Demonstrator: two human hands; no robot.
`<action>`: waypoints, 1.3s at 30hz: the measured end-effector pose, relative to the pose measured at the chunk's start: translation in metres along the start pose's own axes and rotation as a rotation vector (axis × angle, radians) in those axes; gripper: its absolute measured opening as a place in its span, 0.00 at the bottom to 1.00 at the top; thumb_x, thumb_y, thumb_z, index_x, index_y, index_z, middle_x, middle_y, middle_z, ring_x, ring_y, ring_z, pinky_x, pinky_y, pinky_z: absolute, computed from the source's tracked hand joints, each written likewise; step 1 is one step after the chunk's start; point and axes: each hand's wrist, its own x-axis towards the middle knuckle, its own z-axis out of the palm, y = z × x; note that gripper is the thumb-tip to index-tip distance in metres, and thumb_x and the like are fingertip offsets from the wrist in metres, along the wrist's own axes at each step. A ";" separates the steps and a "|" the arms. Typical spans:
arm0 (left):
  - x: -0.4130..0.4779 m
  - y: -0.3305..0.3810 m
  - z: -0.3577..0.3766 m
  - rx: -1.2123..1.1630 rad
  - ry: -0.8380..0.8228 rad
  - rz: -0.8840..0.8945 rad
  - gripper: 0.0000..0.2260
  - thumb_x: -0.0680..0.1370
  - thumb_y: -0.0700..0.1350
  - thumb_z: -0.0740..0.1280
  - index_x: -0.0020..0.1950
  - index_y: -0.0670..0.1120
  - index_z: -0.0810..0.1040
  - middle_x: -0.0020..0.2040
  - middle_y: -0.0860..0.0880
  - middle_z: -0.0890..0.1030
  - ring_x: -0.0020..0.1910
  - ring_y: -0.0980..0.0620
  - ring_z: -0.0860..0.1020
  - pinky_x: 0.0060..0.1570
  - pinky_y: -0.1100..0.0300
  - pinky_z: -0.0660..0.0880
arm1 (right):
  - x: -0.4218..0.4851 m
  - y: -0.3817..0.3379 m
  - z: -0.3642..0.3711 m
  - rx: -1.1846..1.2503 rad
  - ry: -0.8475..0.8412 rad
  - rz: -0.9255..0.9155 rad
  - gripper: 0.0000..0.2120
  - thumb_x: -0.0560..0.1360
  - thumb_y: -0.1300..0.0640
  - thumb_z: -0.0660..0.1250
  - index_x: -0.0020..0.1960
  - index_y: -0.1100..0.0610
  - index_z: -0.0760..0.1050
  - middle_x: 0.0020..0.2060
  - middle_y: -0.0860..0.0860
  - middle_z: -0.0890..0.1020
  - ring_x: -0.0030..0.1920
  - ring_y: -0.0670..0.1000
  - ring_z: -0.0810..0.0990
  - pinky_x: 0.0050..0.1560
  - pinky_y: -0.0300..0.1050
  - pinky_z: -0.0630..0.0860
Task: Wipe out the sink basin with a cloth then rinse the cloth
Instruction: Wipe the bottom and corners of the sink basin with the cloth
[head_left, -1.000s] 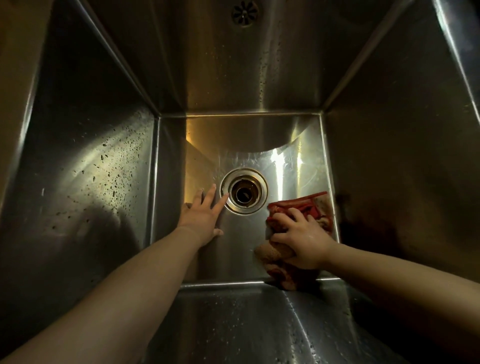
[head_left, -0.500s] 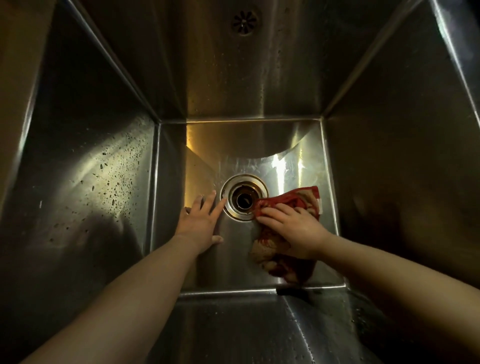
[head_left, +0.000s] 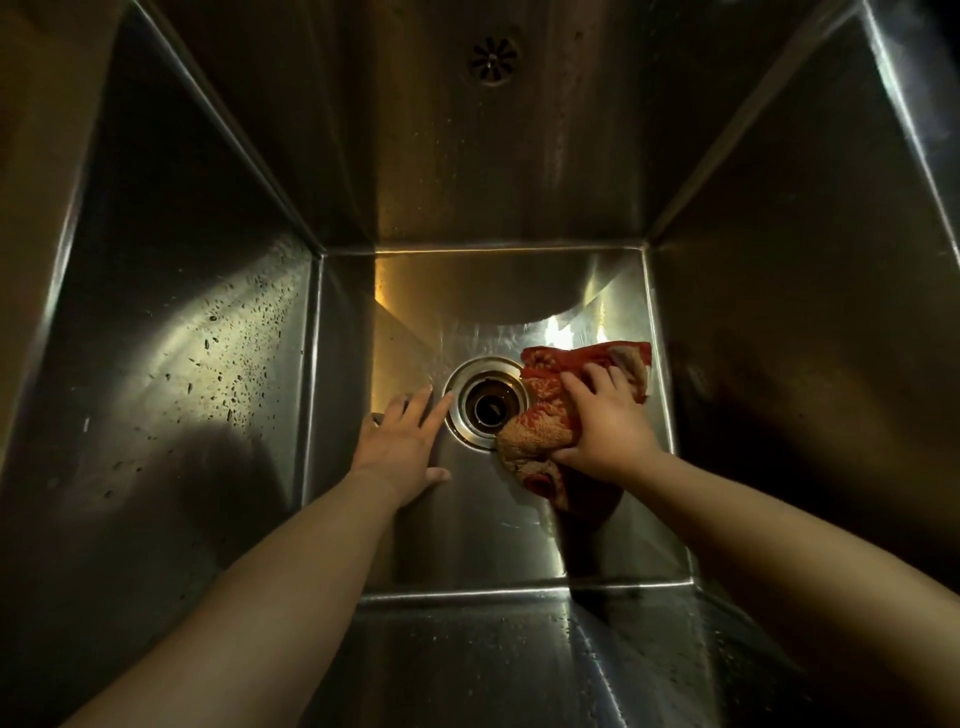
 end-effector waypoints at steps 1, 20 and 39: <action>0.001 0.000 -0.002 -0.008 0.009 -0.002 0.44 0.73 0.61 0.66 0.77 0.54 0.39 0.78 0.50 0.45 0.76 0.45 0.49 0.70 0.42 0.60 | 0.001 -0.001 -0.002 0.013 0.010 -0.007 0.48 0.61 0.40 0.75 0.74 0.50 0.55 0.72 0.53 0.58 0.73 0.58 0.52 0.69 0.59 0.62; 0.058 -0.013 -0.062 -0.062 0.205 0.068 0.44 0.73 0.63 0.65 0.77 0.54 0.39 0.78 0.48 0.47 0.75 0.44 0.52 0.69 0.43 0.62 | 0.073 -0.056 -0.013 0.434 0.310 0.000 0.35 0.67 0.46 0.74 0.70 0.50 0.66 0.70 0.53 0.66 0.71 0.54 0.60 0.69 0.50 0.60; 0.117 0.046 -0.077 0.057 0.111 0.405 0.43 0.68 0.47 0.75 0.75 0.58 0.54 0.76 0.48 0.53 0.71 0.38 0.54 0.67 0.43 0.66 | 0.048 0.006 0.006 0.292 0.284 0.207 0.32 0.79 0.48 0.57 0.77 0.54 0.47 0.77 0.53 0.52 0.76 0.52 0.50 0.73 0.52 0.52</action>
